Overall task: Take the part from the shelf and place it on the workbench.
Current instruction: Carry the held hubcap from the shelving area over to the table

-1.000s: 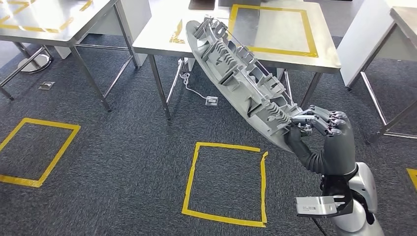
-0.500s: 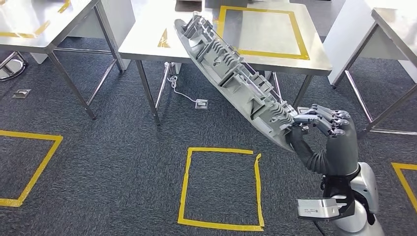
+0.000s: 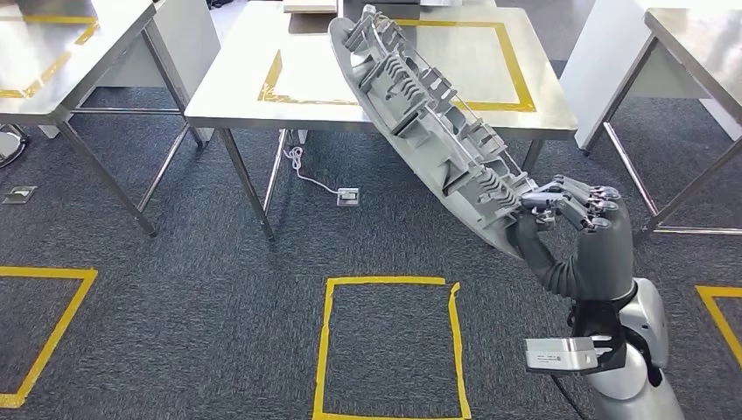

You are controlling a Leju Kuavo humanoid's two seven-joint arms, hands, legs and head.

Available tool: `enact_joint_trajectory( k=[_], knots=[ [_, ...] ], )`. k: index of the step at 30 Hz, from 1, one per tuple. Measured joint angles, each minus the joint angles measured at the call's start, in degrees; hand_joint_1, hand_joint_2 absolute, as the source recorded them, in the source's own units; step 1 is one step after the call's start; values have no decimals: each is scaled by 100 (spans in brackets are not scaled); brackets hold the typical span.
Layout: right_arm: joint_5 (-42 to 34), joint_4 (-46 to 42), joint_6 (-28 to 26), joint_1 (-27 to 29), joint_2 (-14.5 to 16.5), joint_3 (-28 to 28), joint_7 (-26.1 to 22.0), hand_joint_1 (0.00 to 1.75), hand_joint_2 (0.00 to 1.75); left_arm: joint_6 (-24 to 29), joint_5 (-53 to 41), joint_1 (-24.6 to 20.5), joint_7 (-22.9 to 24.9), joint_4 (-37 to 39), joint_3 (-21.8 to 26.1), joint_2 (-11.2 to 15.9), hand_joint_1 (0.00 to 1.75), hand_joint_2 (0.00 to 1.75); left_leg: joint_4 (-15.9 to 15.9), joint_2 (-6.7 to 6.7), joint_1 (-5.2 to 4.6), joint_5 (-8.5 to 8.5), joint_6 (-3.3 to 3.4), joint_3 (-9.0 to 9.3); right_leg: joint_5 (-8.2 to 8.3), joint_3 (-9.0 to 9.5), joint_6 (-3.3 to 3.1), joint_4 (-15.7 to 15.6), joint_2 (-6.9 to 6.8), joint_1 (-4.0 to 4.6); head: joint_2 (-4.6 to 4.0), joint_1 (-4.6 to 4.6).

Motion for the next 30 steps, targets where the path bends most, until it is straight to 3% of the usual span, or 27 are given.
enact_joint_trajectory(
  k=[1,5,7,9,10,11,12,14,15,17,18,20,22,25,26,27,28,30],
  knots=[
    [-15,16,-48,-9,1,-1,-5,175,175,19,-8,-1,-5,2,0,3,0,175,-169,-2,-7,72,42,42,-33,13,30,5,4,5,0,-7],
    [-133,48,-264,13,1,-44,-57,175,175,70,-15,8,-24,-2,0,29,0,175,-252,-16,-12,20,225,109,-33,-83,138,213,-1,8,1,-7],
    [-255,52,-358,30,2,-89,-127,175,175,81,-18,5,-57,-5,0,41,0,175,-275,-23,6,-23,284,174,-141,-415,196,755,-18,-8,1,10],
    [-386,54,-402,61,5,-121,-195,175,175,84,-21,3,-102,-4,0,43,0,175,-277,-24,5,-83,312,230,-414,-886,239,1439,-23,-20,0,23],
    [-431,57,-403,84,7,-127,-210,175,175,84,-27,8,-121,-4,0,44,0,175,-277,-25,4,-118,311,266,-485,-1074,249,1652,-24,-24,0,24],
    [-462,61,-393,108,8,-132,-212,175,175,81,-43,12,-136,-3,-1,45,0,175,-277,-25,4,-155,306,310,-440,-1174,249,1687,-26,-26,-1,24],
    [-479,65,-376,130,8,-135,-202,175,175,73,-67,13,-146,-3,-3,45,0,175,-277,-25,4,-193,297,361,-270,-1164,240,1515,-29,-28,-1,25],
    [-499,67,-330,164,7,-152,-179,175,175,47,-119,11,-150,-3,-9,43,0,175,-277,-23,4,-269,271,461,230,-887,199,740,-50,-24,0,25],
    [-502,64,-306,173,7,-164,-168,175,175,32,-132,8,-147,-3,-10,41,0,175,-277,-23,0,-299,249,500,332,-753,177,402,-71,-7,0,24],
    [-503,37,-264,191,5,-187,-125,175,175,8,-140,4,-122,-3,-11,39,0,175,-295,-13,-5,-326,181,553,300,-630,130,82,-98,30,0,24],
    [-504,16,-243,205,4,-198,-98,175,175,2,-138,7,-103,-3,-11,39,0,175,-284,-7,-9,-307,134,581,262,-617,98,55,-86,38,0,22],
    [-508,-33,-207,243,2,-232,-48,175,175,-12,-117,13,-51,-2,-11,38,0,175,-212,5,-10,-303,54,627,350,-493,21,-2,-46,18,0,21],
    [-514,-78,-186,268,-1,-269,-9,175,175,-32,-96,4,-9,-2,-11,36,0,175,116,4,-9,-471,11,480,360,-366,-41,-21,-22,-2,0,1],
    [-574,-109,-150,299,-13,-313,7,175,175,-62,-93,5,47,-1,-11,33,0,175,1088,1,-5,-918,-14,-147,292,-318,-85,-23,46,9,0,-14],
    [-599,-110,-124,318,-25,-329,8,175,175,-61,-84,16,62,0,-10,32,0,175,1263,1,-5,-958,-15,-300,269,-301,-86,-22,88,14,0,-15],
    [-610,-110,-97,338,-44,-346,11,175,175,-56,-65,30,69,1,-9,30,0,175,1233,-3,-5,-869,-12,-351,244,-273,-81,-21,135,17,0,-15],
    [-601,-110,-73,353,-69,-358,15,175,175,-49,-44,41,67,1,-8,30,0,175,969,-14,-5,-651,-1,-282,216,-234,-71,-20,181,18,-1,-14],
    [-538,-108,-47,363,-118,-369,19,175,175,-37,-8,48,50,2,-6,31,0,175,179,-77,-7,-179,43,3,154,-158,-37,-14,246,21,0,-14]
  ],
)
